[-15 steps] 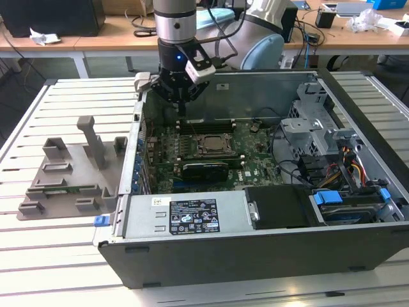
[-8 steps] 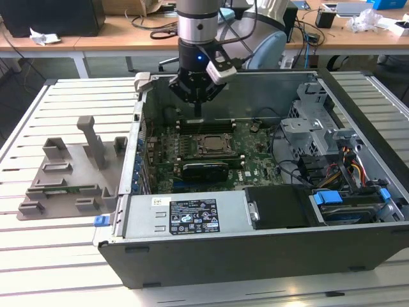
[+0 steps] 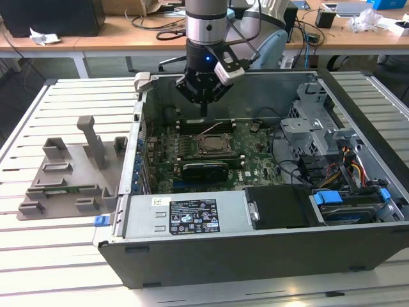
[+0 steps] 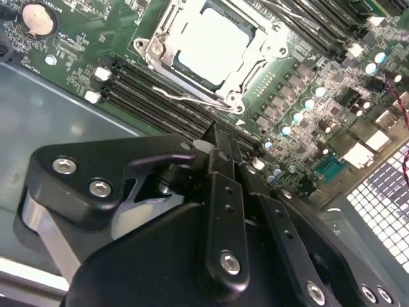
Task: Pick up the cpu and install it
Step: 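Install the first cpu locking lever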
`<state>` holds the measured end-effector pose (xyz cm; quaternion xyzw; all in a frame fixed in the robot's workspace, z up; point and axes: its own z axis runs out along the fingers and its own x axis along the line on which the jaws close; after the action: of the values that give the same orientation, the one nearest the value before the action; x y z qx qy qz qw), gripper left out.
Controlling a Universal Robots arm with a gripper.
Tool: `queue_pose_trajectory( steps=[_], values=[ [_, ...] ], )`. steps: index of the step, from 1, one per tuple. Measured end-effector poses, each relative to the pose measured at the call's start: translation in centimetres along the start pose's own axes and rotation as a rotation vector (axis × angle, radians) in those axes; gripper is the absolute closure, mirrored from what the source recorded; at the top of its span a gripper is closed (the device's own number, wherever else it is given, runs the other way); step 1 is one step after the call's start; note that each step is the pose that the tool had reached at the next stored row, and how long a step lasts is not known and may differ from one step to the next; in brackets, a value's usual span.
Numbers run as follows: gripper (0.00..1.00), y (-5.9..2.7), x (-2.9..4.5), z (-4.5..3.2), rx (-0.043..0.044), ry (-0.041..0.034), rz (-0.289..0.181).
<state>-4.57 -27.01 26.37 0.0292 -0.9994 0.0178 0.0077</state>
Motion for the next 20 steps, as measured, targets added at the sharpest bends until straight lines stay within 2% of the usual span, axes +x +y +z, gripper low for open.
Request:
queue_pose_trajectory(
  steps=[4, 7, 8, 9, 13, 15, 20],
  values=[
    [0.89, -0.44, 0.02, 0.68, -0.0026, 0.0, 0.0],
    [0.89, -0.46, 0.02, 1.19, -0.0108, -0.0004, 0.0],
    [0.89, -0.48, 0.01, 1.44, -0.0182, -0.0009, 0.0],
    [0.89, -0.47, 0.01, 1.64, -0.0208, -0.0011, 0.0],
    [0.89, -0.33, -0.05, 2.46, -0.0217, -0.001, 0.0],
    [0.89, 0.01, -0.1, 3.18, -0.0209, -0.0009, -0.001],
    [0.89, 0.18, -0.46, 3.76, -0.0193, -0.0009, -0.002]
  ],
)
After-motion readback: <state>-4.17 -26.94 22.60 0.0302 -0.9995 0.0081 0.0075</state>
